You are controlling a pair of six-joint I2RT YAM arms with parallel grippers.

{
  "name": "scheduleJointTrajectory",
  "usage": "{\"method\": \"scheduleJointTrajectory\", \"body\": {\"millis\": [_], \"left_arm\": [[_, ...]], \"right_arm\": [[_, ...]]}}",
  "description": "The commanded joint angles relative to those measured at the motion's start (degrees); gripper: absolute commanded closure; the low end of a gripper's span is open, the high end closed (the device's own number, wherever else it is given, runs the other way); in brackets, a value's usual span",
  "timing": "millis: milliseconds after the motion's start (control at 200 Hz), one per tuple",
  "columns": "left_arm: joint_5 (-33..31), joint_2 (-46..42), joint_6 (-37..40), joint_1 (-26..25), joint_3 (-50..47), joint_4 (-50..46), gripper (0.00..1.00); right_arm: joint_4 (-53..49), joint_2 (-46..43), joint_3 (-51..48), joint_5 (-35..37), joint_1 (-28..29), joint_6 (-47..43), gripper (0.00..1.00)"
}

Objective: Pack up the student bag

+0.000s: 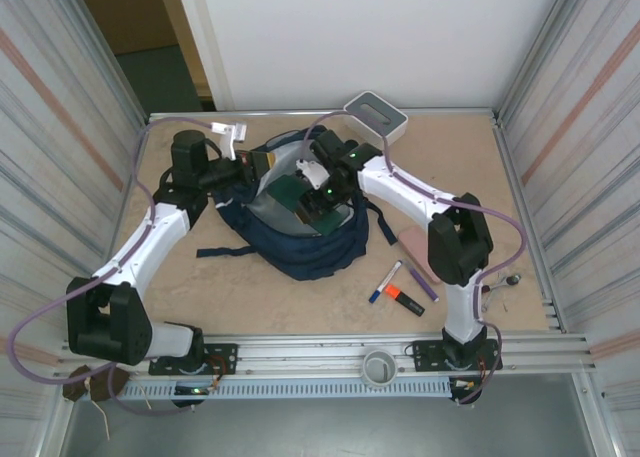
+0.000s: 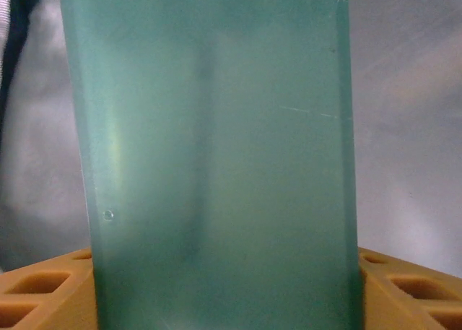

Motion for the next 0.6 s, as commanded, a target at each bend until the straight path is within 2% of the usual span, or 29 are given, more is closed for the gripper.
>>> {"method": "scheduleJointTrajectory", "body": {"millis": [0,135,331,466,596], "left_arm": [[4.0,-1.1,-4.1,0.1,3.3,8.4,1.00],[3.5,-1.2,-3.9,0.5,2.4,8.1,1.00],[3.4,-1.3,-3.6,0.6,1.5,8.2,1.00],[3.4,-1.4,-3.3,0.6,1.1,7.9,1.00],[3.5,-1.4,-3.5,0.6,0.8,7.8,1.00]], "right_arm": [[9.7,-0.8,-1.3,3.9,1.4,1.3,0.21],[18.0,-5.8,-12.1,5.2,1.2,4.2,0.13],[21.8,-11.2,-23.2,5.1,1.2,5.9,0.09],[24.6,-11.8,-27.2,9.8,2.1,3.9,0.09],[26.8,-9.5,-27.9,12.5,3.7,1.1,0.16]]}}
